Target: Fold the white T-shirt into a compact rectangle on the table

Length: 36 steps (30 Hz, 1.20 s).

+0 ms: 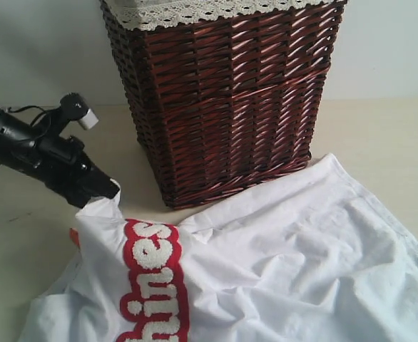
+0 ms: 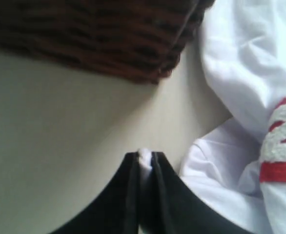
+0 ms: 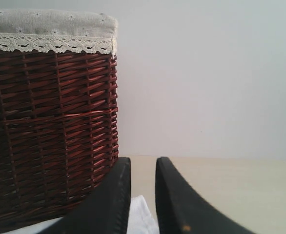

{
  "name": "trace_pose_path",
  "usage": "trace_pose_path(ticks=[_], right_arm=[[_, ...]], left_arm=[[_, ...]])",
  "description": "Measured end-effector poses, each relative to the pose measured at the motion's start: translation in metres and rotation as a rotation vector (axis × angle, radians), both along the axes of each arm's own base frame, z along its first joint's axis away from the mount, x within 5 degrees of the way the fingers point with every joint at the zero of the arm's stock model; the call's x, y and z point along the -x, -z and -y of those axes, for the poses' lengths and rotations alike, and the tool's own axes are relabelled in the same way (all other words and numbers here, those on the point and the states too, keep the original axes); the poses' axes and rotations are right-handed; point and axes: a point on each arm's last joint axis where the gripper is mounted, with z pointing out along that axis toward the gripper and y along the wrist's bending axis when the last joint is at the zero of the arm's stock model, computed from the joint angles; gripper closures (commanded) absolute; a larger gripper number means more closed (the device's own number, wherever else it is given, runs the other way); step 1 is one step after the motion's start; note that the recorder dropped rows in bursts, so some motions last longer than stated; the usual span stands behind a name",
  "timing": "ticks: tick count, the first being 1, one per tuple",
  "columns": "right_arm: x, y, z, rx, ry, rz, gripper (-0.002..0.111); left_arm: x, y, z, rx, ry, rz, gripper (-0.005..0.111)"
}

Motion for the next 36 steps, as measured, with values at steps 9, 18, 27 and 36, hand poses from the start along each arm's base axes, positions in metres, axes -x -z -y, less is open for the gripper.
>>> trace_pose_path(ticks=[9,18,27,36], right_arm=[[0.000,0.000,0.000,0.000,0.000,0.000,0.088],[0.000,0.000,0.000,0.000,0.002,0.000,0.088],[0.000,0.000,0.000,0.000,0.002,0.000,0.088],[0.000,0.000,0.000,0.000,0.002,0.000,0.088]], left_arm=[[0.003,-0.050,0.003,0.007,0.178,0.318,0.107],[0.060,-0.079,-0.006,-0.079,0.663,0.236,0.107],[0.093,-0.053,-0.018,-0.149,0.655,-0.011,0.107],[0.132,-0.018,-0.024,-0.121,0.627,-0.229,0.107]])
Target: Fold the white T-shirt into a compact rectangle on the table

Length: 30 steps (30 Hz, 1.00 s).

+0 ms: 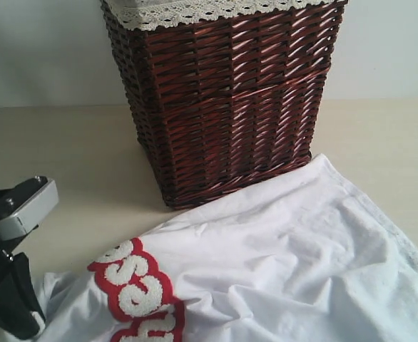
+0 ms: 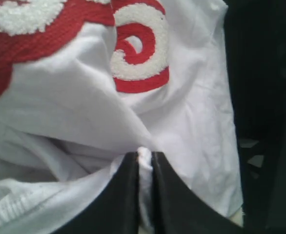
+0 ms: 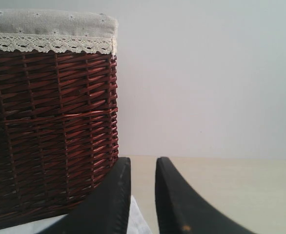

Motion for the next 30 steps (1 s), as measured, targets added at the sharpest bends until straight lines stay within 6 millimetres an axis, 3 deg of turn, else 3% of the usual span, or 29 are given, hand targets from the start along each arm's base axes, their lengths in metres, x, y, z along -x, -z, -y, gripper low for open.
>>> trace_pose_path(ticks=[10,14,17,19,23,24,26,30], right_arm=[[0.000,0.000,0.000,0.000,0.000,0.000,0.088],[0.000,0.000,0.000,0.000,0.000,0.000,0.088],[0.000,0.000,0.000,0.000,0.000,0.000,0.088],[0.000,0.000,0.000,0.000,0.000,0.000,0.088],[0.000,0.000,0.000,0.000,0.000,0.000,0.088],[0.000,0.000,0.000,0.000,0.000,0.000,0.088],[0.000,0.000,0.000,0.000,0.000,0.000,0.088],[0.000,0.000,0.000,0.000,0.000,0.000,0.088]], left_arm=[[0.017,0.011,-0.001,-0.002,-0.017,-0.075,0.107],[0.007,0.009,-0.001,-0.025,-0.095,0.008,0.107],[-0.007,-0.010,0.002,-0.030,-0.196,0.057,0.106],[-0.006,-0.019,0.003,-0.026,-0.216,0.020,0.093],[-0.002,-0.022,0.003,-0.021,-0.207,-0.023,0.045],[-0.002,-0.022,0.003,-0.023,-0.213,-0.031,0.040],[-0.002,-0.022,0.003,-0.026,-0.222,-0.036,0.036],[-0.009,-0.028,0.004,-0.025,-0.245,0.023,0.043]])
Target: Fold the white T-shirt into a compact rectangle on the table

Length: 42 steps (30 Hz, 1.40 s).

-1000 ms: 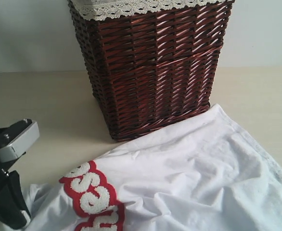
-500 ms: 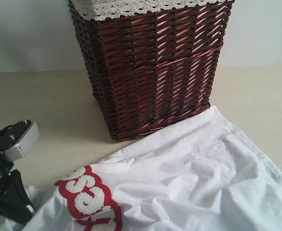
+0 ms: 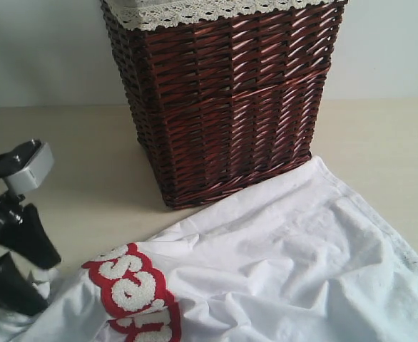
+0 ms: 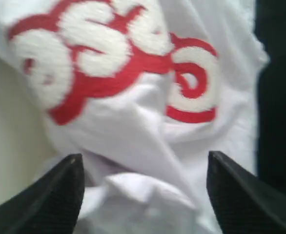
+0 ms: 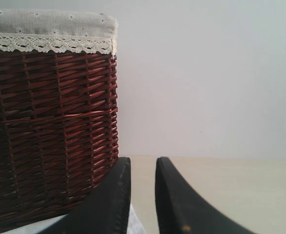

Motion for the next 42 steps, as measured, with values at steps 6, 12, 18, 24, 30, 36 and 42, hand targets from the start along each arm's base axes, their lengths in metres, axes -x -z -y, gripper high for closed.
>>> trace_pose_path(ticks=[6,12,18,24,30,36,42], right_arm=[[0.000,0.000,0.000,0.000,0.000,0.000,0.088],[0.000,0.000,0.000,0.000,0.000,0.000,0.088],[0.000,0.000,0.000,0.000,0.000,0.000,0.088],[0.000,0.000,0.000,0.000,0.000,0.000,0.088],[0.000,0.000,0.000,0.000,0.000,0.000,0.088],[0.000,0.000,0.000,0.000,0.000,0.000,0.088],[0.000,0.000,0.000,0.000,0.000,0.000,0.088]], left_arm=[[-0.056,-0.029,0.002,0.029,-0.234,0.439,0.063],[-0.068,0.002,0.014,0.135,-0.216,0.291,0.065],[-0.075,0.041,0.015,0.110,-0.212,0.172,0.063],[-0.078,0.065,0.014,0.074,-0.213,0.121,0.063],[-0.050,0.060,0.017,0.155,0.001,-0.103,0.063],[-0.049,0.054,0.023,0.250,-0.014,-0.125,0.063],[-0.040,0.062,0.017,0.193,0.079,-0.124,0.063]])
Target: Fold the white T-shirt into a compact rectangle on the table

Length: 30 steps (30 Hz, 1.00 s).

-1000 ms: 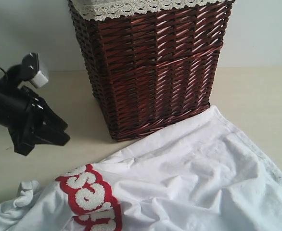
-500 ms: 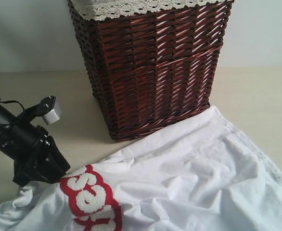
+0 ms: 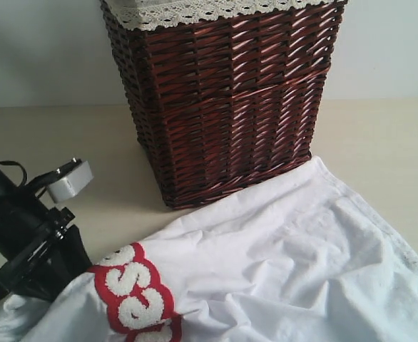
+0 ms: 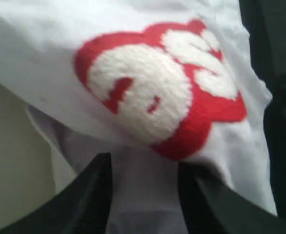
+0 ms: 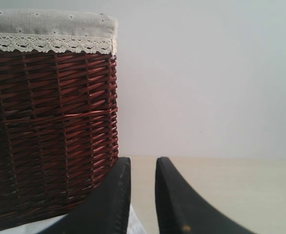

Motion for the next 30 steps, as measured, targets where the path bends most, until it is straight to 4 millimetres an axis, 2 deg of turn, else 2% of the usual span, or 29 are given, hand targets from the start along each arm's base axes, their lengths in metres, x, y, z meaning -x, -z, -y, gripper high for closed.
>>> trace_pose_path(ticks=[3,6,9,12,14,15,18,30], right_arm=[[0.000,0.000,0.000,0.000,0.000,0.000,0.088],[0.000,0.000,0.000,0.000,0.000,0.000,0.088],[0.000,0.000,0.000,0.000,0.000,0.000,0.088],[0.000,0.000,0.000,0.000,0.000,0.000,0.088],[0.000,0.000,0.000,0.000,0.000,0.000,0.088],[0.000,0.000,0.000,0.000,0.000,0.000,0.088],[0.000,0.000,0.000,0.000,0.000,0.000,0.088],[0.000,0.000,0.000,0.000,0.000,0.000,0.088]], left_arm=[[0.010,0.007,-0.005,-0.027,0.083,0.003,0.063],[0.014,0.010,-0.006,-0.024,0.088,0.004,0.063],[0.007,0.009,-0.002,-0.011,-0.001,0.056,0.063],[-0.007,-0.006,0.003,0.026,-0.092,0.149,0.063],[-0.015,-0.009,0.003,0.015,-0.130,0.209,0.061],[-0.020,-0.008,0.002,-0.010,-0.154,0.248,0.059],[-0.025,-0.005,-0.002,-0.058,-0.175,0.304,0.040],[-0.026,0.022,-0.008,-0.141,-0.101,0.283,0.040]])
